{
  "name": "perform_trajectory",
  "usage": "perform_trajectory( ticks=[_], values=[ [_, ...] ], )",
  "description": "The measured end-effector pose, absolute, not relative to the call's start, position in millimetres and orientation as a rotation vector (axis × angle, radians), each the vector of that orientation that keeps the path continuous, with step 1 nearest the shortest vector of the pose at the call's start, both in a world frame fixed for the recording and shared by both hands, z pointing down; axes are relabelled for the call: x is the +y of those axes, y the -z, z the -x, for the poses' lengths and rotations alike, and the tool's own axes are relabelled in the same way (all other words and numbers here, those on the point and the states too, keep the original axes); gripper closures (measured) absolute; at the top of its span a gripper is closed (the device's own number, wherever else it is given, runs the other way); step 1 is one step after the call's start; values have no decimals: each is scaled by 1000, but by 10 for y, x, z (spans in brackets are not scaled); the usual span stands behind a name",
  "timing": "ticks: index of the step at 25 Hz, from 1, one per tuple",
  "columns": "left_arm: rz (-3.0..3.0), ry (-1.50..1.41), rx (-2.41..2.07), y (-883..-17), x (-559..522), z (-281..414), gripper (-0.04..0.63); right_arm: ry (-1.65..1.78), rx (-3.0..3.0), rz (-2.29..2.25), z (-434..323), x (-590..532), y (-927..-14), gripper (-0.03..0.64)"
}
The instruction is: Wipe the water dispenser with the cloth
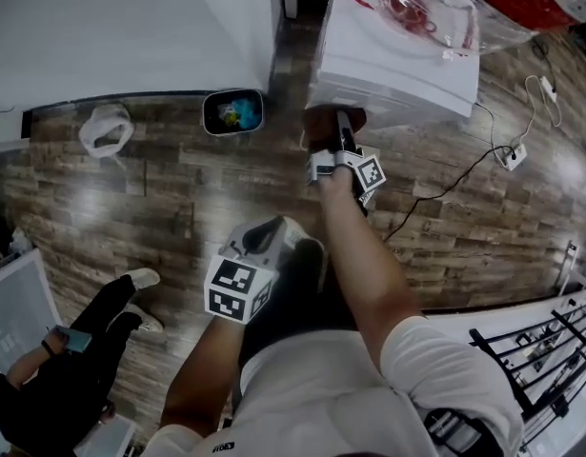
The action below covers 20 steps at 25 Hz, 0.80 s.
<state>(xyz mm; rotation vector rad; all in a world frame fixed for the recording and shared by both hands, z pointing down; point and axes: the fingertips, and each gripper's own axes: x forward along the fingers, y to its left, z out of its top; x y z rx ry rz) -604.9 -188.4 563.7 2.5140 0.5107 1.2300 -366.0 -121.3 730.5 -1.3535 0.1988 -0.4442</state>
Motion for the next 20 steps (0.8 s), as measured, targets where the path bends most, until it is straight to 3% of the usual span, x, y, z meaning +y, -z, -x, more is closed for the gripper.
perform_trajectory(
  ticks=[20],
  values=[
    [-2634,-1116,473,-4895,-1981,6190,606,346,431,1314,3631,-1284,-5369,561]
  ],
)
